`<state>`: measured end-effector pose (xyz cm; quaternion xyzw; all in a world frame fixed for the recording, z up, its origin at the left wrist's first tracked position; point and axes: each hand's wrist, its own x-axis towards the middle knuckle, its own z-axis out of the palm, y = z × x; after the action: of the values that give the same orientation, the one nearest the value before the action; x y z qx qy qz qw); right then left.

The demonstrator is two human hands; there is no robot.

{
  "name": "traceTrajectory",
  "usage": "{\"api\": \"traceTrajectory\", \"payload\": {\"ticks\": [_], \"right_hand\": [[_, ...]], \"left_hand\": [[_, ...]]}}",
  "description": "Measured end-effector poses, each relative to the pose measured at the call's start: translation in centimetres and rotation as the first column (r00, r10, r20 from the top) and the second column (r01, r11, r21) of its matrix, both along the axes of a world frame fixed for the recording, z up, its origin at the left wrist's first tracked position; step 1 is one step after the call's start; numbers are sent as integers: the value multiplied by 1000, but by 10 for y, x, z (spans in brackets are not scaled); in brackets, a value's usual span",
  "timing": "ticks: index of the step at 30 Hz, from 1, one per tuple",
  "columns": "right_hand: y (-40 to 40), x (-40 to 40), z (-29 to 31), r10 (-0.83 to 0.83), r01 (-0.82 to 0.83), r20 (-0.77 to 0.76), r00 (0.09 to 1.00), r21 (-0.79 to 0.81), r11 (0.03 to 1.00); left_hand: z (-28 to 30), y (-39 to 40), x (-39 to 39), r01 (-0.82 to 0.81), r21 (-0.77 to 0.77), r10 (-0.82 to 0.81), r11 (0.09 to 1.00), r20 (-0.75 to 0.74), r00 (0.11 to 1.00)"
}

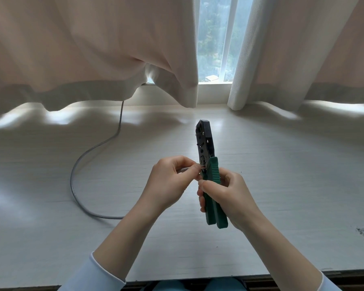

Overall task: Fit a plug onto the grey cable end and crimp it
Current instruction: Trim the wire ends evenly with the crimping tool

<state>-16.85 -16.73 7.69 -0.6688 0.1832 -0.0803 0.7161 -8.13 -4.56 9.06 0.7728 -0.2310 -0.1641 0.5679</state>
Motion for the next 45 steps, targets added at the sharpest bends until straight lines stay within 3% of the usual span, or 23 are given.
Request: {"api": "traceTrajectory", "payload": {"ticks": [10, 19, 45], "right_hand": [[2, -3, 3, 17, -13, 33, 999, -100, 995], [2, 1, 1, 26, -46, -82, 996, -255, 966], [3, 8, -6, -44, 37, -29, 999, -209, 977]], "left_hand": [[-2, 1, 1, 9, -4, -9, 1000, 1, 1000], [-2, 1, 1, 45, 9, -45, 999, -4, 999], [4, -1, 0, 22, 64, -22, 998, 8, 1000]]}}
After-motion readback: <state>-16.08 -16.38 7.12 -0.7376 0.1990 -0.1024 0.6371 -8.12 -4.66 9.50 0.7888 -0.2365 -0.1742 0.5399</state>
